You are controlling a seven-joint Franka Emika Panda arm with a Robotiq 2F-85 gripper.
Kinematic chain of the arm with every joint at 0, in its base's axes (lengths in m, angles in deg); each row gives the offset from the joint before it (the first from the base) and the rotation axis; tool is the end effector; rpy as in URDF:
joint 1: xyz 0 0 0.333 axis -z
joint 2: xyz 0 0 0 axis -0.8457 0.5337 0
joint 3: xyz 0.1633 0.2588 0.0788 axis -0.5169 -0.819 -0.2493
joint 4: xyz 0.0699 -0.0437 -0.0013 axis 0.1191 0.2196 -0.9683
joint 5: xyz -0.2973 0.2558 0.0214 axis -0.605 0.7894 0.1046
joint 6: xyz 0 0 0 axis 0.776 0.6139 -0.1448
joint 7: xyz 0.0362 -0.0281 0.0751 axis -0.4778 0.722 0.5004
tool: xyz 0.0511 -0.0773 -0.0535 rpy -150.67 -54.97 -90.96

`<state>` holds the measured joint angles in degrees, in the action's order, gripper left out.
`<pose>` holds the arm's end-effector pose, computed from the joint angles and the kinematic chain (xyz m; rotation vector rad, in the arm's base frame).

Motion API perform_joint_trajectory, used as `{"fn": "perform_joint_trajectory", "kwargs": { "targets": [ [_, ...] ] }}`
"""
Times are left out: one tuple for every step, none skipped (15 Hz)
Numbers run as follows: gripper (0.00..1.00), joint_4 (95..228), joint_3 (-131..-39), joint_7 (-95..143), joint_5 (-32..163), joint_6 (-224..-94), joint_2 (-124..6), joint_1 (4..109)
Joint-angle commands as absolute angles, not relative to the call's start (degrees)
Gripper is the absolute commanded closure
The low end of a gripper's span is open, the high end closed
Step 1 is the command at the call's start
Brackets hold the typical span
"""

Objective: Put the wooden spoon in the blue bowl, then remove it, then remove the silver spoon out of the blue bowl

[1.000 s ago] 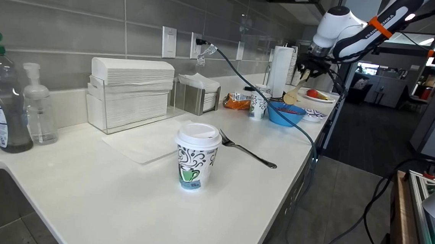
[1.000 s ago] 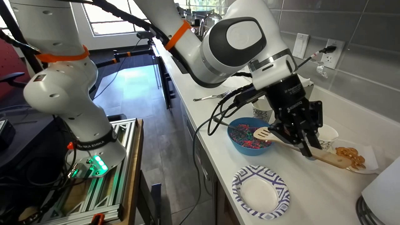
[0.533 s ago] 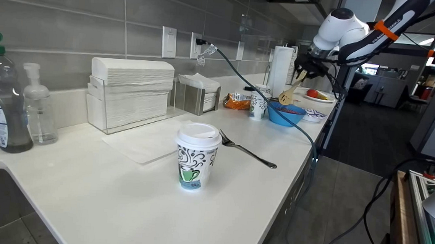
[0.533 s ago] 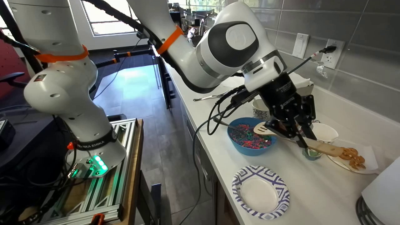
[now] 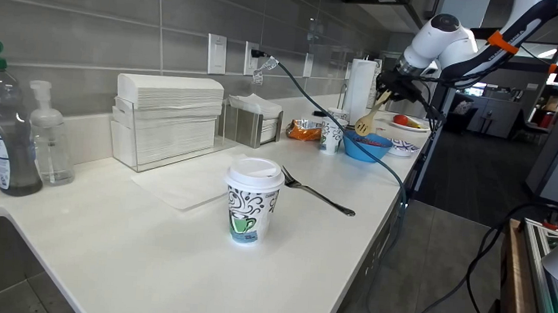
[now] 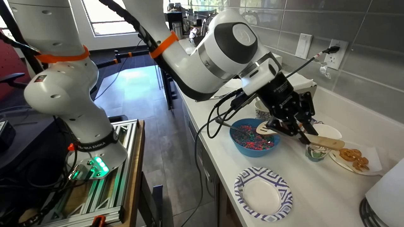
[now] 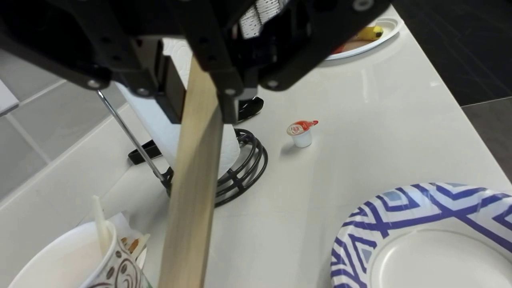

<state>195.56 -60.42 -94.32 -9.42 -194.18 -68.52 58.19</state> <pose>0.5162 -0.2072 0.3621 2.1882 -1.7358 1.1970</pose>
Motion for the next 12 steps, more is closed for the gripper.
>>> {"fn": "perform_joint_trajectory", "kwargs": {
  "targets": [
    [0.93,195.33,-59.79,-102.88,-15.9,-194.95,-68.15,57.8],
    [0.93,195.46,-59.89,-103.45,-16.39,-194.8,-68.12,57.86],
    [0.93,195.03,-59.93,-104.34,-17.06,-194.91,-67.73,57.92],
    [0.93,194.91,-59.94,-105.12,-17.7,-194.96,-67.62,57.94],
    [0.93,194.58,-59.9,-106.6,-19.04,-194.99,-67.49,57.9],
    [0.93,194.65,-59.97,-107.11,-19.54,-194.84,-67.46,57.93],
    [0.93,194.61,-60.02,-107.79,-20.12,-194.57,-67.41,57.93],
    [0.93,194.78,-60.11,-107.61,-19.79,-194.39,-67.35,58.0],
    [0.93,194.01,-60.26,-107.84,-17.67,-193.01,-66.79,58.01],
    [0.93,195.47,-60.78,-101.73,-8.64,-190.74,-66.34,58.45],
    [0.93,195.51,-61.43,-96.35,-2.72,-190.6,-65.03,60.0],
    [0.93,194.93,-61.99,-93.93,2.1,-189.53,-64.33,60.83]
  ]
}}
